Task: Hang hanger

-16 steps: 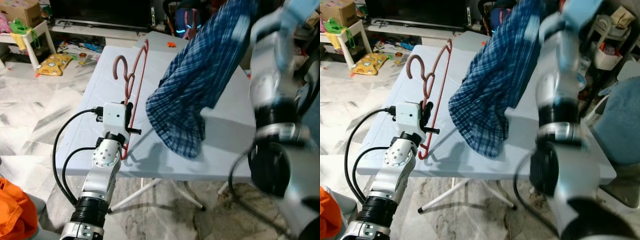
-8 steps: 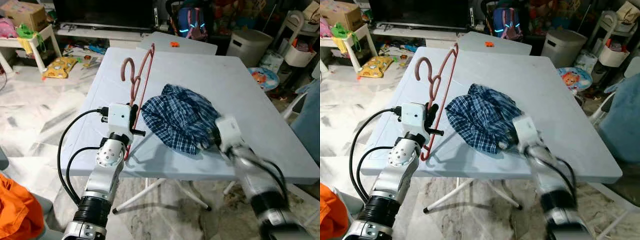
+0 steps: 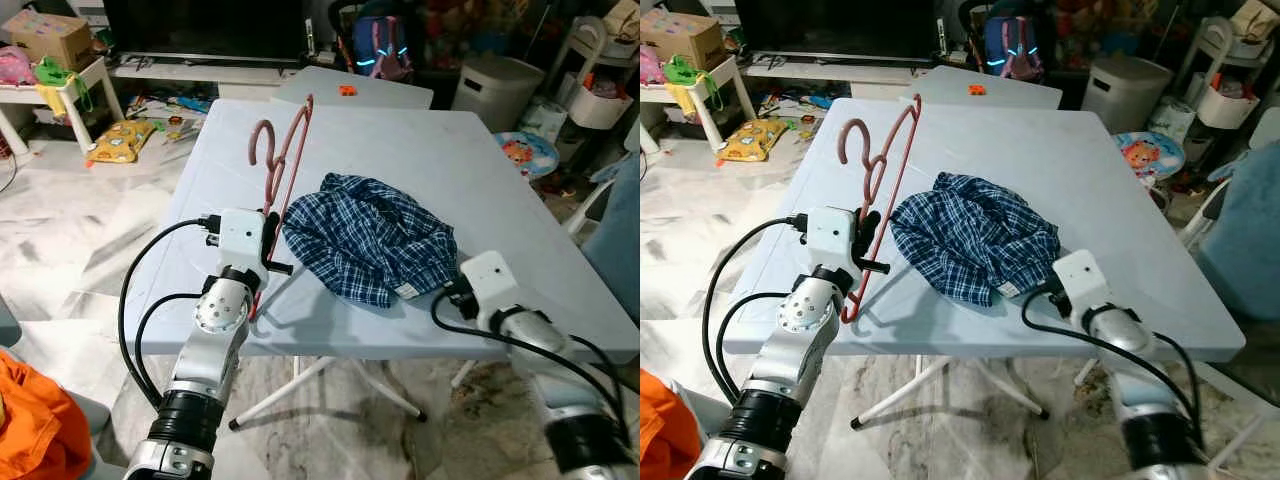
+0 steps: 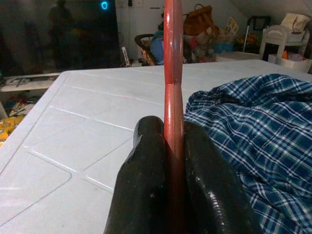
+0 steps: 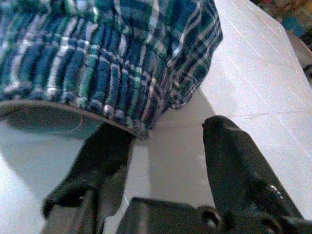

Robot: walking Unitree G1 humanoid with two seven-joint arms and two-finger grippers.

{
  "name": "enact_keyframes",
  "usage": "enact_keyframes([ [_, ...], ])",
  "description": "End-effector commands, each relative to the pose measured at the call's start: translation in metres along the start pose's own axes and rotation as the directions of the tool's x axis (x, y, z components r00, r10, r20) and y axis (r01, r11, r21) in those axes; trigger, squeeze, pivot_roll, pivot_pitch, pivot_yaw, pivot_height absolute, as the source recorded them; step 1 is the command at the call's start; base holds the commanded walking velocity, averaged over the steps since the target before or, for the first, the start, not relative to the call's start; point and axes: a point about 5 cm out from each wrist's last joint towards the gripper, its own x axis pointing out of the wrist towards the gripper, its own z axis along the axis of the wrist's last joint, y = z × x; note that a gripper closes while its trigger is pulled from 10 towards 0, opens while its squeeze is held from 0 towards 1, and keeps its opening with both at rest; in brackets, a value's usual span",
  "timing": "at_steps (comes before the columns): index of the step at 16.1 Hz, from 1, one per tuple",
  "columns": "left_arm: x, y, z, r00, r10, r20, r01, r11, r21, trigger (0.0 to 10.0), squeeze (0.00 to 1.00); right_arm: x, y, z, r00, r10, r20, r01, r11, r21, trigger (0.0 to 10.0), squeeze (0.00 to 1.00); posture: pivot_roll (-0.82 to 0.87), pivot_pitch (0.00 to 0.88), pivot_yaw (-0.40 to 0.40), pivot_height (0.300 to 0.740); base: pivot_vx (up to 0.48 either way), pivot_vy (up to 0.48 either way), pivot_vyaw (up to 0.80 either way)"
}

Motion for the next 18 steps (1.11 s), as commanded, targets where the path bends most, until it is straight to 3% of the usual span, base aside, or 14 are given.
enact_keyframes([
  [1, -0.007, -0.003, -0.027, 0.991, -0.018, -0.129, 0.017, 1.0, -0.008, 10.0, 0.0, -0.005, -0.001, 0.001, 0.999, 0.036, -0.009, -0.036, 0.999, -0.009, 10.0, 1.0, 0.12, 0.0, -0.047, 0.74, 0.0, 0.0, 0.0],
  [6, -0.006, -0.005, -0.027, 0.991, -0.03, -0.131, 0.028, 1.0, -0.012, 10.0, 0.0, -0.038, -0.003, -0.003, 0.98, 0.196, -0.021, -0.196, 0.981, -0.012, 10.0, 1.0, 0.11, 0.0, -0.041, 0.74, 0.0, 0.0, 0.0],
  [8, -0.005, -0.005, -0.027, 0.991, -0.03, -0.128, 0.028, 0.999, -0.014, 10.0, 0.0, -0.062, 0.013, 0.008, 0.917, 0.393, 0.066, -0.398, 0.913, 0.087, 10.0, 1.0, 0.11, 0.0, -0.043, 0.74, 0.0, 0.0, 0.0],
  [9, -0.005, -0.006, -0.027, 0.991, -0.029, -0.127, 0.027, 1.0, -0.015, 10.0, 0.0, -0.064, 0.018, 0.01, 0.901, 0.426, 0.081, -0.433, 0.895, 0.105, 10.0, 1.0, 0.11, 0.0, -0.044, 0.74, 0.0, 0.0, 0.0],
  [11, -0.004, -0.005, -0.021, 0.996, -0.022, -0.092, 0.018, 0.999, -0.045, 10.0, 0.0, -0.057, 0.03, 0.012, 0.897, 0.431, 0.102, -0.441, 0.89, 0.115, 10.0, 1.0, 0.11, 0.0, -0.045, 0.74, 0.0, 0.0, 0.0],
  [13, -0.002, -0.006, -0.013, 0.998, -0.028, -0.056, 0.025, 0.998, -0.055, 10.0, 0.0, -0.038, 0.047, 0.023, 0.884, 0.434, 0.175, -0.462, 0.869, 0.179, 10.0, 1.0, 0.13, 0.0, -0.051, 0.74, 0.0, 0.0, 0.0],
  [16, -0.003, -0.003, -0.013, 0.998, -0.021, -0.054, 0.018, 0.998, -0.052, 10.0, 0.0, -0.024, 0.065, 0.029, 0.853, 0.494, 0.168, -0.52, 0.833, 0.192, 10.0, 1.0, 0.14, 0.0, -0.058, 0.74, 0.0, 0.0, 0.0],
  [18, -0.008, 0.001, -0.018, 0.997, 0.001, -0.072, -0.004, 0.999, -0.047, 10.0, 0.0, 0.0, 0.083, 0.033, 0.827, 0.545, 0.14, -0.562, 0.799, 0.212, 10.0, 1.0, 0.16, 0.0, -0.082, 0.74, 0.0, 0.0, 0.0],
])
